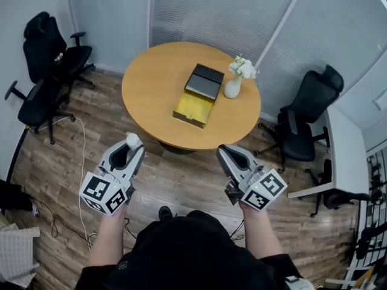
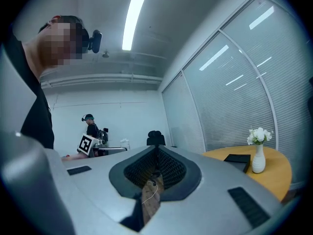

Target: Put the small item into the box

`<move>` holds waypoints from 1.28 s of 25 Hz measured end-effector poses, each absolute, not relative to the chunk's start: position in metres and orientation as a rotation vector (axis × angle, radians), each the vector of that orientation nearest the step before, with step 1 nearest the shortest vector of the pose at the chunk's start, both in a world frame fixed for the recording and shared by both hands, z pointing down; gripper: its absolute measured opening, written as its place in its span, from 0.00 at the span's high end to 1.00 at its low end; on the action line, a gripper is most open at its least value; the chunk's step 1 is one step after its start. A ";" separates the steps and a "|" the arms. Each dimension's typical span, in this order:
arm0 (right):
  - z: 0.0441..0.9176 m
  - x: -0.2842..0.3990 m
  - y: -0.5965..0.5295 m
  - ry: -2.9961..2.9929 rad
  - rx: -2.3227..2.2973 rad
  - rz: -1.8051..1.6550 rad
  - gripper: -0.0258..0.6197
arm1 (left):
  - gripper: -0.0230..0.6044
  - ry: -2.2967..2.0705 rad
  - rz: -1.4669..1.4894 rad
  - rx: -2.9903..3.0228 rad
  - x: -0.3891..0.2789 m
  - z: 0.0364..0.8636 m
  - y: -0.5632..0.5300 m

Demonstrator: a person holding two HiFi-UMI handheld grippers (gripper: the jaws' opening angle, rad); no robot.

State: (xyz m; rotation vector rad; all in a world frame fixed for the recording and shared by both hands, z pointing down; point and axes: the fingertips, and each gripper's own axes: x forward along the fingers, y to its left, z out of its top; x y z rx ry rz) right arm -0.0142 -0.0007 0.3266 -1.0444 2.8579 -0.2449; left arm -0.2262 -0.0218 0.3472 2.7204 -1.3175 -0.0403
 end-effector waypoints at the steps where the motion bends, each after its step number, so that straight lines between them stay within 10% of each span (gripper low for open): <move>1: 0.328 -0.015 -0.004 2.858 -1.046 -0.253 0.90 | 0.75 -1.315 -0.037 2.721 -0.228 0.347 -0.026; 32: 0.377 0.075 -0.286 2.857 -0.894 -0.438 0.90 | 0.75 -1.399 0.147 2.615 -0.129 0.377 -0.287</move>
